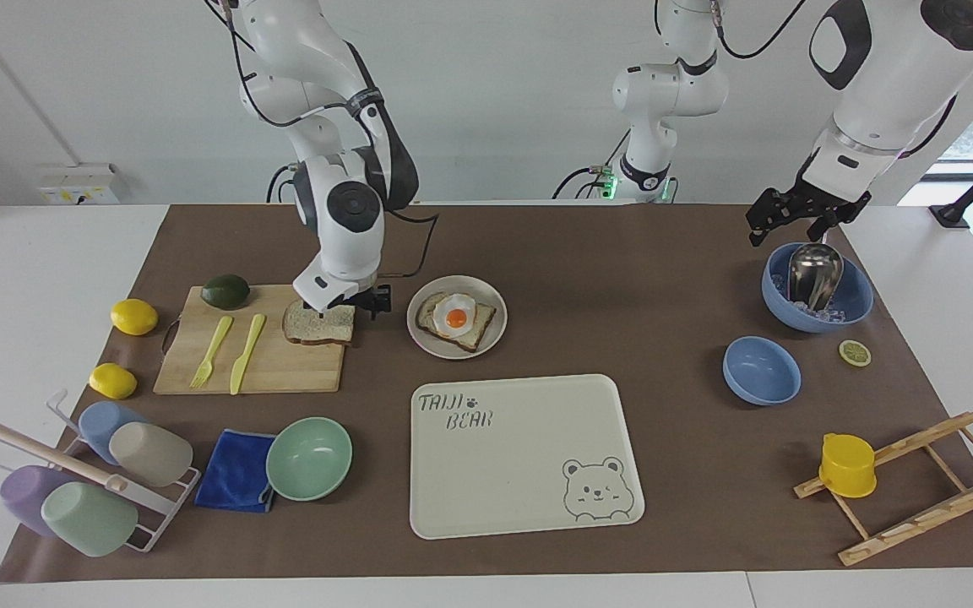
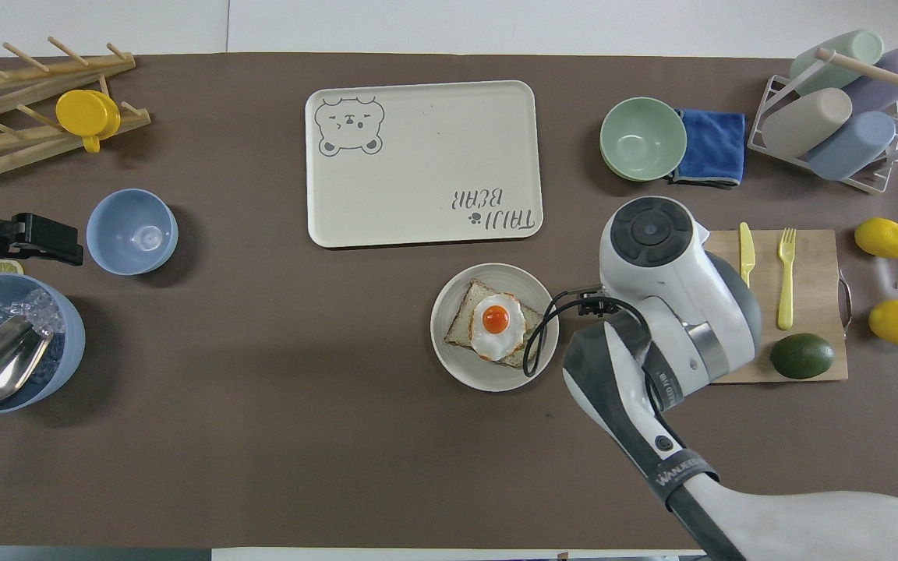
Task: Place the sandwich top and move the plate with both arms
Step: 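Grasp the bread slice with the right gripper and lift it, then carry the bread slice over the plate and lower onto the egg toast, then release the bread with the right gripper while the left gripper approaches the plate, then grasp the rim of the white plate with the left gripper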
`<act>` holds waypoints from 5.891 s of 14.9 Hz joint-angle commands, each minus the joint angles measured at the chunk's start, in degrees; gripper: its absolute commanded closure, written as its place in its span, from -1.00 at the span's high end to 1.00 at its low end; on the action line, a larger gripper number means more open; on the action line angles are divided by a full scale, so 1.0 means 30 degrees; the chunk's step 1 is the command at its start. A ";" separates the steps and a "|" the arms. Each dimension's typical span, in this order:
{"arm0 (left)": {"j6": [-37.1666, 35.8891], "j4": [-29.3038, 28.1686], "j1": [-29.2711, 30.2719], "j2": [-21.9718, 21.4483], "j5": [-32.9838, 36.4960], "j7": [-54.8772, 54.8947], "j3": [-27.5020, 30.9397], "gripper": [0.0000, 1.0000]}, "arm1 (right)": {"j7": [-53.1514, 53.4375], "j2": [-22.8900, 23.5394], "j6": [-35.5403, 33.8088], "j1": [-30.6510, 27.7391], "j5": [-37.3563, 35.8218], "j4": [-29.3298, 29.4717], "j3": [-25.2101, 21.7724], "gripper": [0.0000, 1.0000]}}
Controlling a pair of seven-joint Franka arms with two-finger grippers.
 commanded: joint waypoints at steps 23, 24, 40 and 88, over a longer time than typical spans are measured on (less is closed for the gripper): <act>-0.0190 0.0010 0.0141 -0.0168 0.0063 0.0085 -0.0084 1.00 | 0.2052 0.0509 0.0543 0.0784 -0.3613 -0.2287 0.0011 -1.00; -0.0190 0.0010 0.0141 -0.0197 0.0063 0.0085 -0.0084 1.00 | 0.1994 0.0509 0.0426 0.0813 -0.3642 -0.2258 0.0011 -1.00; -0.0190 0.0010 0.0141 -0.0197 0.0063 0.0085 -0.0084 1.00 | 0.2167 0.2589 -0.5646 0.3274 -0.1095 0.7415 0.3556 -1.00; 1.5571 -1.0565 -0.9439 0.1472 -0.7408 -0.5979 -0.0113 1.00 | -0.7877 -0.3623 -1.0298 -0.6276 0.4589 0.7497 -0.0131 1.00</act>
